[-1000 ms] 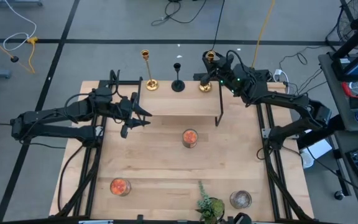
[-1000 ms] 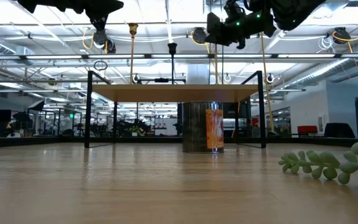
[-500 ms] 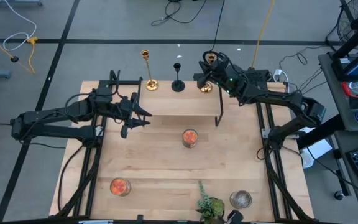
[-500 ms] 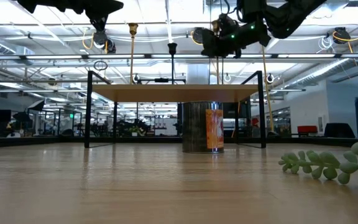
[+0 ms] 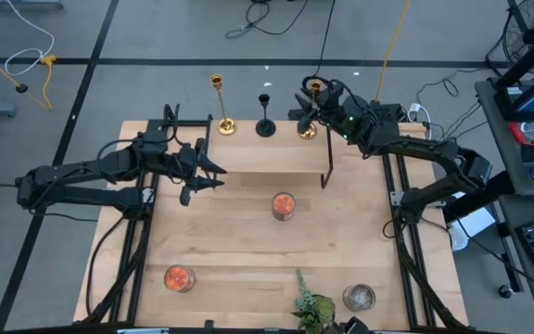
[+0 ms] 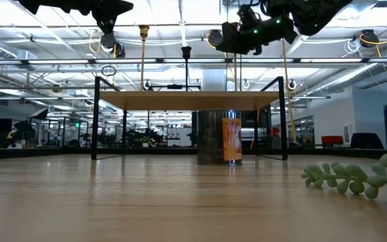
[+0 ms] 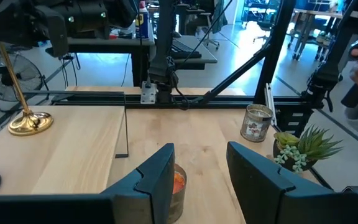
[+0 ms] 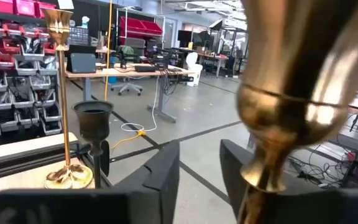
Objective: Pick & Place candle stick holders
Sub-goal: Put the gold candle holder on the shelf aligned with the other gold and black candle holders
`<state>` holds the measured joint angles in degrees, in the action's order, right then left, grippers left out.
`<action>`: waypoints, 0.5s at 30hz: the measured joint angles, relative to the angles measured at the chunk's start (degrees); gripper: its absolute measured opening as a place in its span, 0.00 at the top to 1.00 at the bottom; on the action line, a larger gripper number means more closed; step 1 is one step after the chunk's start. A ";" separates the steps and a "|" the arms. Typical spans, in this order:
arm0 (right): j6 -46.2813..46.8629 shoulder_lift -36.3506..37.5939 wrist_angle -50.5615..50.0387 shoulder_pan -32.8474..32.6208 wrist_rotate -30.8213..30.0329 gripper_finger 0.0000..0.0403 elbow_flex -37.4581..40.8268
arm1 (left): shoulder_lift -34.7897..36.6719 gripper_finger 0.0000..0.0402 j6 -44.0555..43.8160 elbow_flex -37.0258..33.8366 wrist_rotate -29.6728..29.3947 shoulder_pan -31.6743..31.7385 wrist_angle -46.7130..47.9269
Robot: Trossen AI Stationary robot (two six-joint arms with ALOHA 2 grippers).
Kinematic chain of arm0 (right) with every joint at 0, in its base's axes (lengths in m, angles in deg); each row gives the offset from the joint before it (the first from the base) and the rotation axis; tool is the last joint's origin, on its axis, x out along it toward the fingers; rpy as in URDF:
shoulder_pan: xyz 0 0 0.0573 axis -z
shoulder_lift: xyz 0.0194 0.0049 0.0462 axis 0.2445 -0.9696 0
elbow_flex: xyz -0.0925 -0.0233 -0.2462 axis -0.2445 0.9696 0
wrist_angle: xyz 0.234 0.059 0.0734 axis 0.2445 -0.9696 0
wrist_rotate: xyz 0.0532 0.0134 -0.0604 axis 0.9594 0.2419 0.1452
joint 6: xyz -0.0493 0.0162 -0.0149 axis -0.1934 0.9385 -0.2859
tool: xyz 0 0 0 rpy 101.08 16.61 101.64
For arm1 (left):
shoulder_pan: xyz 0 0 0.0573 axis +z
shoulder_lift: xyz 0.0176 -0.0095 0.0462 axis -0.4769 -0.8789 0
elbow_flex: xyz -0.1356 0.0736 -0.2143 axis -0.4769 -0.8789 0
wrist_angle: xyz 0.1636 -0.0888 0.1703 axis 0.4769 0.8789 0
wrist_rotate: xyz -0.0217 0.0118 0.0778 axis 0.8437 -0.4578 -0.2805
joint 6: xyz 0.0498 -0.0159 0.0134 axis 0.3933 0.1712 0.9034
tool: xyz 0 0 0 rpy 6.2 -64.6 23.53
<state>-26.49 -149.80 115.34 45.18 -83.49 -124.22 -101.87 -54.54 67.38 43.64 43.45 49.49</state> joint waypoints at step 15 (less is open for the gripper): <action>2.56 0.09 -4.49 0.00 -0.86 0.51 -0.02 | 0.00 0.62 -1.38 0.00 0.00 0.00 0.02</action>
<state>-23.93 -149.71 110.85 45.18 -84.35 -124.25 -101.87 -55.91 67.38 43.64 43.44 49.51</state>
